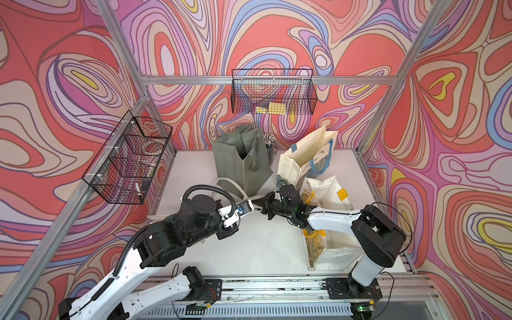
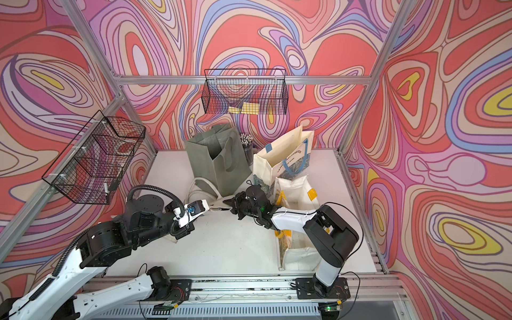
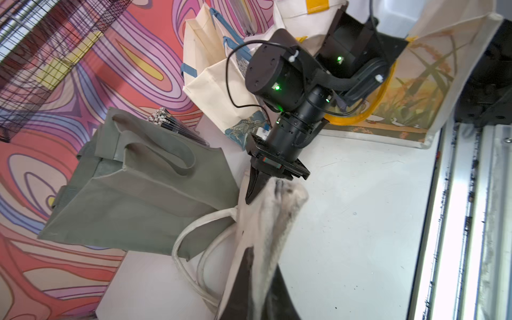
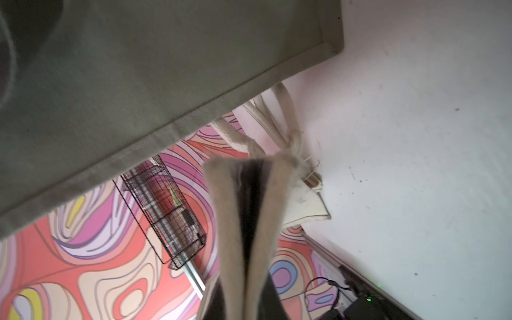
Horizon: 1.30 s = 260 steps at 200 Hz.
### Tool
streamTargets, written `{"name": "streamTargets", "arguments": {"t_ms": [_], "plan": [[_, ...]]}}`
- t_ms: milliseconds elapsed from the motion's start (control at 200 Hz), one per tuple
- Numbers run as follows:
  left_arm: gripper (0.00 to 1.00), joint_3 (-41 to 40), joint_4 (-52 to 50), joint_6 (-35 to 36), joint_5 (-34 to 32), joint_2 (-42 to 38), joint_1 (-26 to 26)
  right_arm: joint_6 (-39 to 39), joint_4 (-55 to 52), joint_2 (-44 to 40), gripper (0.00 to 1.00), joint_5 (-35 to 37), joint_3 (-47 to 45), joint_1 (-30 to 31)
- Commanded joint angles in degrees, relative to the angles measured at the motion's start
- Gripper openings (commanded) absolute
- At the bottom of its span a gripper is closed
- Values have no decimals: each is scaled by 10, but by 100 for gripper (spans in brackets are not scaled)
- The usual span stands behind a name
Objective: Put away the canvas bag
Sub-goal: Place the canvas bag at the center of the board.
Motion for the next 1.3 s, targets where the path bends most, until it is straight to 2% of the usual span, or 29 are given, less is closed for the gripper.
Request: {"name": "streamTargets", "arguments": {"t_ms": [0,30,85,205,295,456,641,786,981,1062,1122,1207,1297], "plan": [[4,27,-41,-35,56,-14,-7,-66,-39,7,3,-43,55,-7],[11,32,-51,-38,56,-13,-6,-80,-56,10,0,-49,66,-7],[26,43,-70,-43,46,-10,-6,-96,-63,14,0,-58,76,-7],[43,69,-92,-62,23,-9,-6,-125,-81,14,0,-68,81,-7],[52,86,-87,-72,12,-19,-6,-175,-125,12,0,-74,93,-7],[61,136,-84,-100,-32,-20,-6,-261,-197,14,0,-91,126,-11],[64,209,-109,-166,-96,5,-7,-284,-208,6,0,-91,110,-22],[65,222,-153,-219,-204,25,-7,-305,-217,13,0,-97,111,-26],[68,209,-241,-320,-256,83,-1,-320,-215,25,0,-105,119,-28],[71,208,-278,-374,-260,112,39,-337,-227,17,0,-97,122,-30],[72,203,-295,-404,-209,128,108,-351,-235,10,0,-93,122,-31],[72,181,-289,-420,-105,139,205,-375,-252,3,0,-92,124,-32],[74,159,-275,-426,-31,156,270,-401,-278,-2,0,-90,128,-32]]}}
